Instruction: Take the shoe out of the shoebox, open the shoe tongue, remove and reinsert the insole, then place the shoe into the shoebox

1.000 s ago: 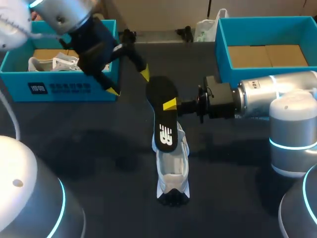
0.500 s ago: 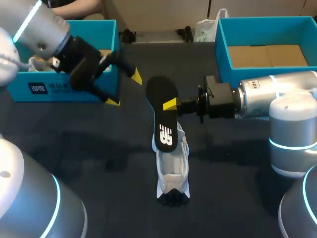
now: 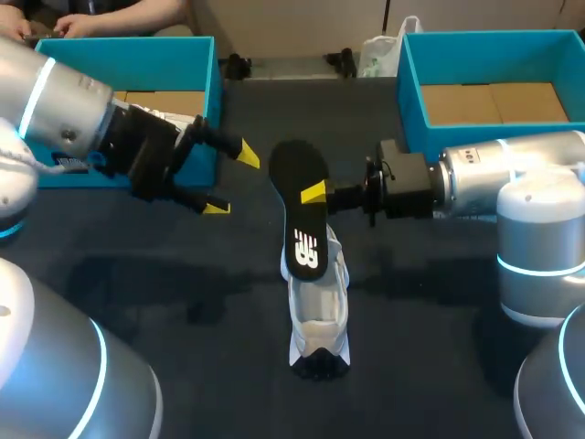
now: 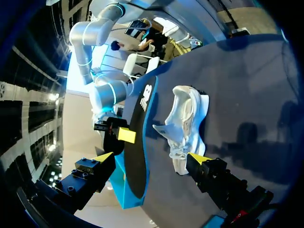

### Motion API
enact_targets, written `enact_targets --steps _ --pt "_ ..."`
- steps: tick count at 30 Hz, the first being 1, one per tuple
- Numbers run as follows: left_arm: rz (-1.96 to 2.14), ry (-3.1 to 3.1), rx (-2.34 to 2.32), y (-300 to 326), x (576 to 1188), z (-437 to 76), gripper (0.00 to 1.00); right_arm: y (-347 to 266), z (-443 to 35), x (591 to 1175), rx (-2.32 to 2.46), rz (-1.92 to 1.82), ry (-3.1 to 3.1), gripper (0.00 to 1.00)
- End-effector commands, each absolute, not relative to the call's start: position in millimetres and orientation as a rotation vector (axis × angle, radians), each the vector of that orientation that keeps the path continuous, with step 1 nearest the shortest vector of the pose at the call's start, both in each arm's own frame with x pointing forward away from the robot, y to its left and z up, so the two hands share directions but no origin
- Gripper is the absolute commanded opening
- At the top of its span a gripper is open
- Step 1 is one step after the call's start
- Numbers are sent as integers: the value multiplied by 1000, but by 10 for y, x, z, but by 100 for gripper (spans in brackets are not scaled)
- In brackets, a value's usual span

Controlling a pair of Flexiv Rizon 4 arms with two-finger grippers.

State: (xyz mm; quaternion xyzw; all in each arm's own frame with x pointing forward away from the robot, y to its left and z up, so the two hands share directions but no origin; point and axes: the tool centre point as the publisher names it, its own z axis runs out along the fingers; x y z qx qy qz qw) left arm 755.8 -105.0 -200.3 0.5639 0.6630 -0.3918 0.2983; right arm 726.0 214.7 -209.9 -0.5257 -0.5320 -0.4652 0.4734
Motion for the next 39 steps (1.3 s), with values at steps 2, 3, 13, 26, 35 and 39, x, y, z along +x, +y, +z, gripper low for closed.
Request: enact_targets --steps 2,3,13,26,35,39 --pt "-1115 1641 1269 -1163 7622 -2136 100 2160 -2101 7258 -1289 -1139 -1301 0" --pt "-1115 1641 1269 -1163 7622 -2136 100 2160 -2101 7258 -1289 -1139 -1301 0" --pt "-1133 1577 1210 -1347 7650 -2290 100 2160 -2101 7258 -1289 -1139 -1301 0" --pt "-1170 1479 1055 -1593 7773 -2212 98 2160 -2101 7258 -1289 -1139 -1301 0" --pt "-1151 1470 990 -1746 7765 -2195 64 2160 -2101 7258 -1289 -1139 -1301 0" --pt "-1154 1470 982 -1788 7780 -2175 48 2160 -2101 7258 -1289 -1139 -1301 0"
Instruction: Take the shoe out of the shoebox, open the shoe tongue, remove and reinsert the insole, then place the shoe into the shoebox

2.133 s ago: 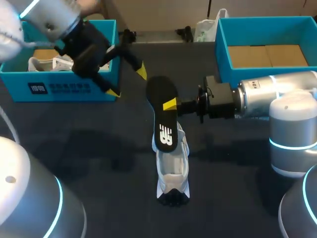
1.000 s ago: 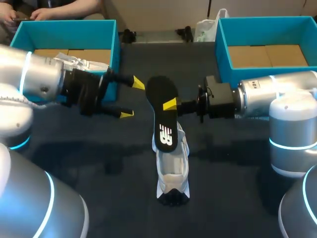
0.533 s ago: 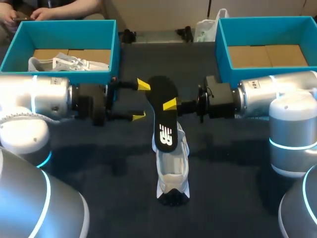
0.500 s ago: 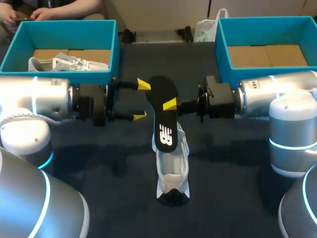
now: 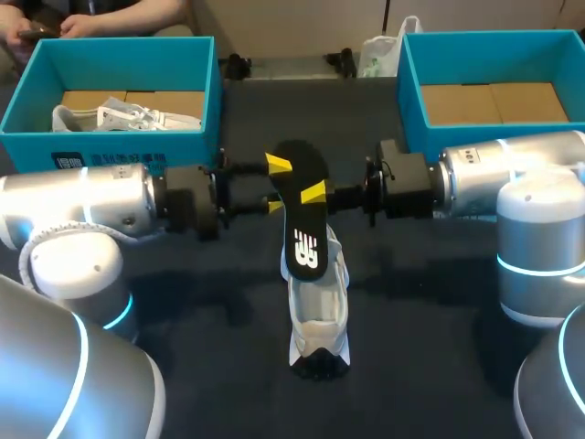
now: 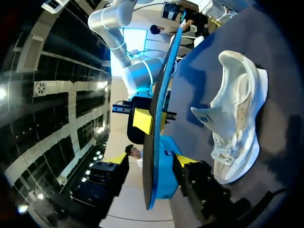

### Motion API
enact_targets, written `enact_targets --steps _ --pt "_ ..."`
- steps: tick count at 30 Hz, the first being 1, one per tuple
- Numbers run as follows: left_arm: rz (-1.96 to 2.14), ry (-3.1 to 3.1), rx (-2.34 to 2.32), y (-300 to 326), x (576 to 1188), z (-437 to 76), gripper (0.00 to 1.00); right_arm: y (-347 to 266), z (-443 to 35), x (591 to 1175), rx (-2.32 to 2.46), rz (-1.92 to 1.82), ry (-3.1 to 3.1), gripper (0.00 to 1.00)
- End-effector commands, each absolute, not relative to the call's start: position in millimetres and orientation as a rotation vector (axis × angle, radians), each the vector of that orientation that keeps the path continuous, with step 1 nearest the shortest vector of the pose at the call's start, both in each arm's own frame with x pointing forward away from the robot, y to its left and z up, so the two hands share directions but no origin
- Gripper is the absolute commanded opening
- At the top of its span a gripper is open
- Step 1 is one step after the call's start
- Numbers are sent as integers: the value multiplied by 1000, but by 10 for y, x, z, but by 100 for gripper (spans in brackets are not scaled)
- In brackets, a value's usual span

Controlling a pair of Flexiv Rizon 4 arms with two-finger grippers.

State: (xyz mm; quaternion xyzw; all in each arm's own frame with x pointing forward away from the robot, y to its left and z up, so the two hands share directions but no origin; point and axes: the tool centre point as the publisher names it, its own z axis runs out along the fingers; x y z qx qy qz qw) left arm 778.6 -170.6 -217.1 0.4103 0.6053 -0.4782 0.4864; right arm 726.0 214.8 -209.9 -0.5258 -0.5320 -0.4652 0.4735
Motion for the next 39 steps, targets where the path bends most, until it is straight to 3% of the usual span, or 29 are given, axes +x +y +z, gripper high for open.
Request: enact_targets --steps 1,16,26,28,35,36,37,38,39 --pt "-1155 1469 979 -1795 7780 -2169 47 2160 -2101 7258 -1289 -1139 -1301 0" --pt "-1134 1450 975 -1840 7754 -2149 25 2160 -2101 7258 -1289 -1139 -1301 0" --pt "-1133 1439 982 -1852 7711 -2146 15 2160 -2101 7258 -1289 -1139 -1301 0" --pt "-1130 1437 983 -1852 7710 -2145 0 2160 -2101 7258 -1289 -1139 -1301 0" --pt "-1125 1432 987 -1858 7698 -2130 0 2160 -2101 7258 -1289 -1139 -1301 0" --pt "-1124 1432 987 -1858 7697 -2129 0 2160 -2101 7258 -1289 -1139 -1301 10" --pt "-1124 1432 988 -1854 7694 -2125 0 2160 -2101 7258 -1289 -1139 -1301 47" --pt "-1123 1432 988 -1844 7689 -2122 0 2142 -2092 7253 -1288 -1154 -1315 100" --pt "-1121 1432 988 -1832 7684 -2121 0 2118 -2086 7243 -1290 -1172 -1322 100"
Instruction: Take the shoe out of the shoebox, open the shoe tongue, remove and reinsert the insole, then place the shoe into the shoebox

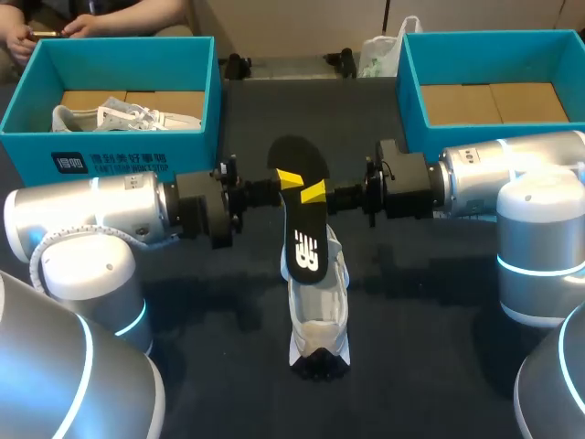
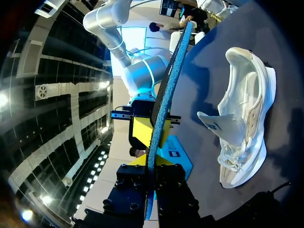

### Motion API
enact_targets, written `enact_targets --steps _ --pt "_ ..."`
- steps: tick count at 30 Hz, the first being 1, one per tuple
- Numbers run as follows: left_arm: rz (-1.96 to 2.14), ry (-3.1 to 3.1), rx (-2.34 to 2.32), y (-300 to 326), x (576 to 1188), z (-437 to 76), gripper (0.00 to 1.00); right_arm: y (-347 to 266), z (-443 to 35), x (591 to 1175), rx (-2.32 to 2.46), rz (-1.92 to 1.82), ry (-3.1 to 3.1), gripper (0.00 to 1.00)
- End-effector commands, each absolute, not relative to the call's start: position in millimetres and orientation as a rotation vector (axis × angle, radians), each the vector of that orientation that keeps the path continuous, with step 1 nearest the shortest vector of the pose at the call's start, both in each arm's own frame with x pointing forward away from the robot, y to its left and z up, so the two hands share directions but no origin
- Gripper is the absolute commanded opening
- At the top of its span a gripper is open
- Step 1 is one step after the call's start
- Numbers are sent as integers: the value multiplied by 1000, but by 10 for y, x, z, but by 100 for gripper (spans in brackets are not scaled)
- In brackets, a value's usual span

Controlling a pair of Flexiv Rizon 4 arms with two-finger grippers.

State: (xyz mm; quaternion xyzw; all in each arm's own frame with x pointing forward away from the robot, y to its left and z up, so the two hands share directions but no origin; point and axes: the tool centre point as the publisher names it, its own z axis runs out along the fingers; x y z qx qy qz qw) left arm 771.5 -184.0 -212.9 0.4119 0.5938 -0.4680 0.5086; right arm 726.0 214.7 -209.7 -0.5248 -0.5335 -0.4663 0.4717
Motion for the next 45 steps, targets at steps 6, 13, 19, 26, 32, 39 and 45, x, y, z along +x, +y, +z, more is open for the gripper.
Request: enact_targets --steps 6,13,19,26,32,39,45 --pt "-1119 1454 993 -1723 7668 -2128 0 1879 -2046 7154 -1257 -1289 -1454 100" --pt "-1129 1509 1035 -1574 7517 -2108 0 1655 -1983 7139 -1164 -1332 -1679 100" --pt "-1161 1566 1051 -1457 7267 -2065 0 1655 -1983 7139 -1164 -1332 -1679 100" --pt "-1318 1673 1140 -1379 7092 -1978 0 1355 -1756 7189 -962 -1135 -2134 100" --pt "-1286 1696 1339 -1372 6820 -1942 0 1222 -1746 7127 -772 -1094 -2365 100" --pt "-1286 1696 1339 -1372 6820 -1942 0 1222 -1746 7127 -772 -1094 -2365 100" --pt "-1390 1751 1294 -1408 6498 -2012 0 1171 -1758 7091 -573 -983 -2568 100"
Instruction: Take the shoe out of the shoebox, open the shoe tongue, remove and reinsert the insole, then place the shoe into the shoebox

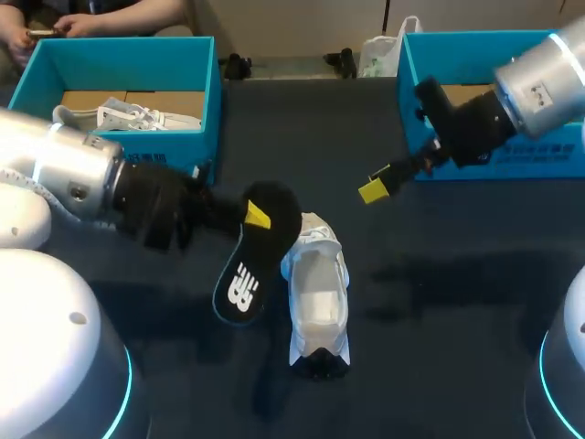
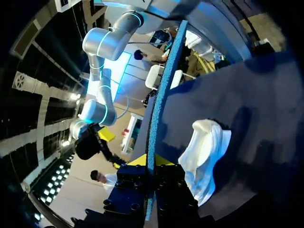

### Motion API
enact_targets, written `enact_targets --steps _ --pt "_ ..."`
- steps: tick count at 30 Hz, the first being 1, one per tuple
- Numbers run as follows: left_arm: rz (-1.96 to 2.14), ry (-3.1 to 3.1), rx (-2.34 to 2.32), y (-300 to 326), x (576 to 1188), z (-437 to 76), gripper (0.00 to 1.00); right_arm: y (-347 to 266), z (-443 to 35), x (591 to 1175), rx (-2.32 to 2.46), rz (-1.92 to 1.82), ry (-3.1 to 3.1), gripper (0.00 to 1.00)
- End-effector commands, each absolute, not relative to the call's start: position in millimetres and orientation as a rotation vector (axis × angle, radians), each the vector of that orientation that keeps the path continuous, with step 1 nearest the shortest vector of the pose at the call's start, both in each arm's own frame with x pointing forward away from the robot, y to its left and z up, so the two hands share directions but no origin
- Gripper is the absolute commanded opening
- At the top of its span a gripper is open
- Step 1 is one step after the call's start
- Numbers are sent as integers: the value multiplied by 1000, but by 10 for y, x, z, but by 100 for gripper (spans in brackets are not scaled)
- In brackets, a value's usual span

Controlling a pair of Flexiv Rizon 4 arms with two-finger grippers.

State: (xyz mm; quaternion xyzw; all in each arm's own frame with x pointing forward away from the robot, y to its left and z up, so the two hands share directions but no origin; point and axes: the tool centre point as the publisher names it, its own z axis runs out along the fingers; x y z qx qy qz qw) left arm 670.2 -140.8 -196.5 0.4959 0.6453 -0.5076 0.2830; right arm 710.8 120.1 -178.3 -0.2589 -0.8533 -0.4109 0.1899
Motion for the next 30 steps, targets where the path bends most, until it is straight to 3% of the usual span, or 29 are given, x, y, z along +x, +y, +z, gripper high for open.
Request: enact_targets --steps 1,12,26,30 --pt "-1401 1772 1275 -1410 6436 -2020 0 1155 -1779 7060 -498 -978 -2612 100" --pt "-1726 1931 1104 -1421 5870 -1937 0 941 -2368 6763 -435 -825 -2724 100" --pt "-1764 1977 1060 -1545 5794 -1985 0 998 -2368 6771 -332 -751 -2783 100" --pt "-1843 1987 986 -1615 5798 -2117 0 1084 -2616 6725 -194 -711 -2854 100"
